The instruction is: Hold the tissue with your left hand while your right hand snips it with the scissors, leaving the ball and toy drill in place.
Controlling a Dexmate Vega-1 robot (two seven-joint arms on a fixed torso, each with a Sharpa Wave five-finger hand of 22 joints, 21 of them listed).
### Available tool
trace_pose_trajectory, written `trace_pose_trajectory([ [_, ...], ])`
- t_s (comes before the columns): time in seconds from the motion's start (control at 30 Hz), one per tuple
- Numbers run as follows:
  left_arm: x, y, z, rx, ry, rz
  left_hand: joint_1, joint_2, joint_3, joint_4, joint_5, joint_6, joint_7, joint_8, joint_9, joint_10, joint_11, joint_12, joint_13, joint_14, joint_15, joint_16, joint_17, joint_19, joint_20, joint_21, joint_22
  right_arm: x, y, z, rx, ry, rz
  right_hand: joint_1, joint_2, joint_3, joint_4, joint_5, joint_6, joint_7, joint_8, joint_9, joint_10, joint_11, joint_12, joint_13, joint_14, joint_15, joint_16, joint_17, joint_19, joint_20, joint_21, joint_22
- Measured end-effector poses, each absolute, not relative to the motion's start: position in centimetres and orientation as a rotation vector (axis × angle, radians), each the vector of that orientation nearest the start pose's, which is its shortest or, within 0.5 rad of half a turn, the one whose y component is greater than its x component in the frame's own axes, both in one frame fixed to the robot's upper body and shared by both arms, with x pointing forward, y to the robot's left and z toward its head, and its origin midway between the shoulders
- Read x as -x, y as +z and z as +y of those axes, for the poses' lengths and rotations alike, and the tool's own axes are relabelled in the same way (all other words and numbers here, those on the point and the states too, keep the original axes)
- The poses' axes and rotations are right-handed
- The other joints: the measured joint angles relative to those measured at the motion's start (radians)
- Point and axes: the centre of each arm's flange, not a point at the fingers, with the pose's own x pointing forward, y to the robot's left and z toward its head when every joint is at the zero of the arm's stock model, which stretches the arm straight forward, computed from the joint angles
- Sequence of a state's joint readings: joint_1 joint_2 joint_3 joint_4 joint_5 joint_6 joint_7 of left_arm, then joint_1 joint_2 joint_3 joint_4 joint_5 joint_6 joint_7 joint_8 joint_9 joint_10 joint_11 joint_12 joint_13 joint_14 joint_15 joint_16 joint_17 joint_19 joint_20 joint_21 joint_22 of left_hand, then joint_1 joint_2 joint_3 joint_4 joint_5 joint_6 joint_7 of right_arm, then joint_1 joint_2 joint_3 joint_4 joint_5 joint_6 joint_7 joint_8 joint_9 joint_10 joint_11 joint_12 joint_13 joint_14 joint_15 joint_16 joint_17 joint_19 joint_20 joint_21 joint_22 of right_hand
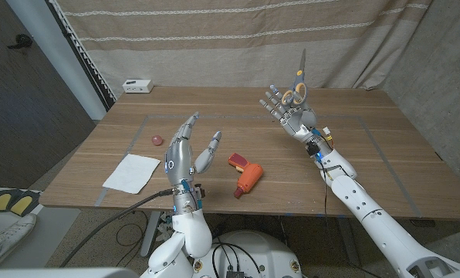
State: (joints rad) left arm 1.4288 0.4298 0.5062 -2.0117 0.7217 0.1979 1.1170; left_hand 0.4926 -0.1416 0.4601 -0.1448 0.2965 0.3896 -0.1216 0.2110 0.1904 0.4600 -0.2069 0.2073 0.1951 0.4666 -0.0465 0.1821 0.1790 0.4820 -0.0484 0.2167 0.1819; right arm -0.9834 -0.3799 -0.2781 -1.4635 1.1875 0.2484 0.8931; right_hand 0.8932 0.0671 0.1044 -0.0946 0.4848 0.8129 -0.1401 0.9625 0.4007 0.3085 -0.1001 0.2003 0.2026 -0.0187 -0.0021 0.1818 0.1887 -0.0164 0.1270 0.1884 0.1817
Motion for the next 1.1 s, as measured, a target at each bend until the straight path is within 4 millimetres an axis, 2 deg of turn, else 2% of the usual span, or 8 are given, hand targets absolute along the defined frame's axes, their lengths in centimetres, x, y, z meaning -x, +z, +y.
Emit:
trace_pose_trajectory([
  [0.3,-41.9,-12.7,17.0,-0.653,0.715,-0.968,0.0,0.0,0.0,0.0,0.0,0.009,0.002,0.0,0.0,0.0,0.0,0.0,0.0,0.0,0.0,0.0,0.0,0.0,0.0,0.0,0.0,-55.9,-2.8,-20.4,-0.458,1.089,-0.845,0.0,0.0,-0.002,0.0,0.008,-0.008,-0.025,-0.032,-0.03,-0.004,-0.004,0.007,0.0,-0.009,-0.009,0.0,-0.003,-0.009,-0.002,0.0,0.0],
  [0.47,-41.8,-12.9,16.9,-0.653,0.716,-0.966,0.0,0.0,0.0,0.0,0.0,0.009,0.002,0.0,0.0,0.0,0.0,0.0,0.0,0.0,0.0,0.0,0.0,0.0,0.0,0.0,0.0,-55.8,-2.8,-20.4,-0.442,1.089,-0.848,-0.005,0.005,-0.009,0.006,0.014,-0.019,-0.01,-0.046,-0.047,-0.005,-0.005,0.008,0.0,-0.016,-0.005,0.0,-0.003,-0.009,-0.002,0.0,0.0],
  [0.6,-41.7,-13.0,16.9,-0.652,0.715,-0.966,0.0,0.0,0.0,0.0,0.0,0.014,-0.004,0.0,0.0,0.004,0.004,0.0,0.0,0.0,0.0,0.0,0.0,0.0,0.0,0.0,0.0,-55.6,-2.6,-20.3,-0.418,1.089,-0.853,-0.007,0.004,-0.013,0.011,0.018,0.026,0.003,-0.05,-0.067,0.009,-0.007,0.019,0.0,-0.013,-0.003,0.002,-0.003,-0.009,-0.002,0.005,0.0],
  [0.73,-41.6,-13.0,16.8,-0.651,0.714,-0.967,0.0,0.0,0.0,0.0,0.0,0.014,-0.004,0.0,0.0,0.004,0.004,0.0,0.0,0.0,0.0,0.0,0.0,0.0,0.0,0.0,0.0,-55.4,-2.6,-20.4,-0.403,1.08,-0.855,-0.022,0.01,-0.026,0.015,0.02,0.091,0.009,-0.039,-0.092,0.033,-0.018,0.031,0.0,0.002,0.001,0.008,-0.003,-0.009,-0.002,0.005,0.0],
  [0.9,-41.7,-13.2,16.7,-0.649,0.712,-0.964,0.0,0.0,0.0,0.0,0.0,0.014,-0.004,0.0,0.0,0.004,0.004,0.0,0.0,0.0,0.0,0.0,0.0,0.0,0.0,0.0,0.0,-55.2,-2.5,-20.5,-0.392,1.056,-0.85,-0.057,0.022,-0.047,0.036,0.021,0.169,0.087,0.0,-0.126,0.096,-0.067,0.053,0.0,0.035,-0.018,0.022,0.0,-0.008,-0.002,0.009,0.0],
  [0.97,-41.6,-13.3,16.7,-0.648,0.71,-0.963,0.0,0.0,0.0,0.0,0.0,0.014,-0.004,0.0,0.0,0.004,0.003,0.0,0.0,0.0,0.0,0.0,0.0,0.0,0.0,0.0,0.0,-55.1,-2.6,-20.6,-0.385,1.044,-0.844,-0.074,0.026,-0.057,0.042,0.018,0.195,0.11,0.005,-0.14,0.121,-0.084,0.06,0.0,0.05,-0.023,0.023,0.0,-0.003,-0.007,0.013,0.0],
  [1.07,-41.6,-13.3,16.6,-0.648,0.709,-0.964,0.001,0.0,0.0,0.0,0.0,0.014,-0.004,0.0,0.0,0.009,-0.002,0.0,0.0,0.0,0.0,0.0,0.0,0.0,0.0,0.0,0.0,-54.9,-2.6,-20.5,-0.378,1.036,-0.839,-0.091,0.025,-0.073,0.046,0.018,0.269,0.087,0.018,-0.158,0.148,-0.101,0.065,0.0,0.065,-0.034,0.023,0.0,0.004,-0.007,0.013,0.0],
  [1.1,-41.6,-13.4,16.6,-0.648,0.709,-0.963,0.004,0.004,0.0,0.0,0.0,0.014,-0.004,0.0,0.0,0.009,-0.002,0.0,0.0,0.0,0.0,0.0,0.0,0.0,0.0,0.0,0.0,-54.9,-2.6,-20.5,-0.373,1.023,-0.833,-0.094,0.025,-0.078,0.048,0.018,0.275,0.091,0.02,-0.166,0.16,-0.104,0.07,0.0,0.074,-0.034,0.023,0.0,0.005,-0.008,0.013,0.0],
])
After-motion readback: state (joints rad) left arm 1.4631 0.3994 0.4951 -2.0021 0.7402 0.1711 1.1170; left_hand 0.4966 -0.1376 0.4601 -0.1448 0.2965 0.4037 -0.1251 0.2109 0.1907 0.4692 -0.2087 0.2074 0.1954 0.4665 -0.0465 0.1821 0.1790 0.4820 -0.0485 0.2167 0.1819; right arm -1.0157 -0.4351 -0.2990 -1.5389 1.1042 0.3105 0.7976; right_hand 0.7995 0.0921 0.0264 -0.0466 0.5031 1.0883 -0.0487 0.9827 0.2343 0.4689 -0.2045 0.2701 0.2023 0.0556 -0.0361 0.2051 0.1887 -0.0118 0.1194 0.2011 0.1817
